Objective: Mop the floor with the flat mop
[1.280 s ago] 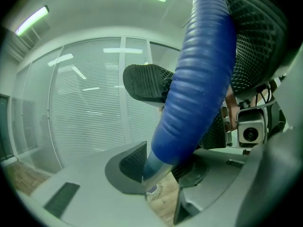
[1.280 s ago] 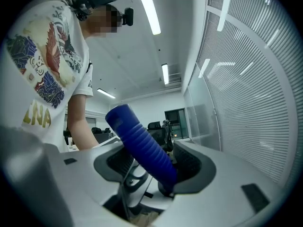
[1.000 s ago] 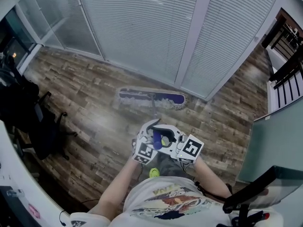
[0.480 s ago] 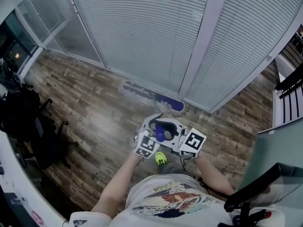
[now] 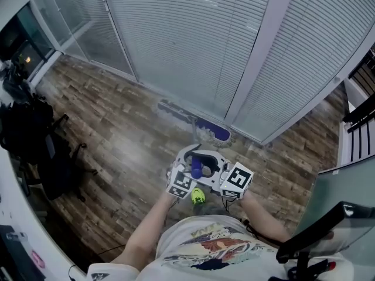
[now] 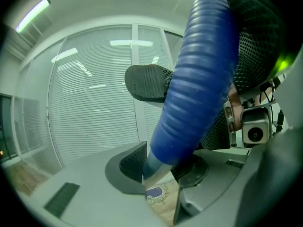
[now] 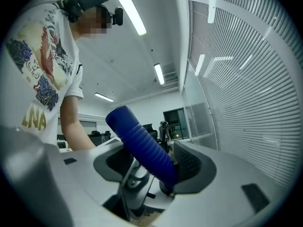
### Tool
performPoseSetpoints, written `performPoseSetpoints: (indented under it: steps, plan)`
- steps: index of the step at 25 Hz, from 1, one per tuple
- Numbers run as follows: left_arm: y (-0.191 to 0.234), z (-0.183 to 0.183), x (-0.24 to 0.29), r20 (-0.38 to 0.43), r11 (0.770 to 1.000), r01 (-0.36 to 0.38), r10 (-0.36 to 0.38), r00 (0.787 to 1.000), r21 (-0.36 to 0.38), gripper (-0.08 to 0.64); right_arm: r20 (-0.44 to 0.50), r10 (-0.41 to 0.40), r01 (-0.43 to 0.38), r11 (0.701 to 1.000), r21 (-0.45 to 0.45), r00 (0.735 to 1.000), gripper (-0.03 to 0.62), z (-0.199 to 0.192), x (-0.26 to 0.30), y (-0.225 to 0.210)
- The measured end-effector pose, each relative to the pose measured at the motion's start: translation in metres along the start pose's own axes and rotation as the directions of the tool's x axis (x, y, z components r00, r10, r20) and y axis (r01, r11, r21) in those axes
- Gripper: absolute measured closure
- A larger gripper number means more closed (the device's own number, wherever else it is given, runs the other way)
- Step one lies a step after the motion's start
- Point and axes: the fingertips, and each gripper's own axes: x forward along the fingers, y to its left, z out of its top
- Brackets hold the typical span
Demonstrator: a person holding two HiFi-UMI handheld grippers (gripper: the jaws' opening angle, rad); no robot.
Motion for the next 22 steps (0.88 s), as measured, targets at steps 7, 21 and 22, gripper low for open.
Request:
performPoseSetpoints:
  steps: [7, 21, 22]
  plan:
    - [-0.065, -0.017, -0.077, 0.001, 1.0, -0.016, 0.016, 1.0, 0.001, 0.437, -0.016, 0.007, -0.007, 1.0, 0.014, 1.0, 0.343, -0.022, -0.013, 0.1]
    - [-0.239, -0.032, -0.254, -0.022, 0.997, -0.069, 0.069, 0.997, -0.023, 0.437, -0.012, 0.064, -0.064, 0.997, 0.041, 0.998, 0.337, -0.056, -0.074, 0.341]
    - [-0.251, -0.031, -0.262, -0.025, 0.997, -0.077, 0.076, 0.997, -0.026, 0.437, -0.011, 0.071, -0.07, 0.996, 0.046, 0.997, 0.337, -0.058, -0.081, 0.354]
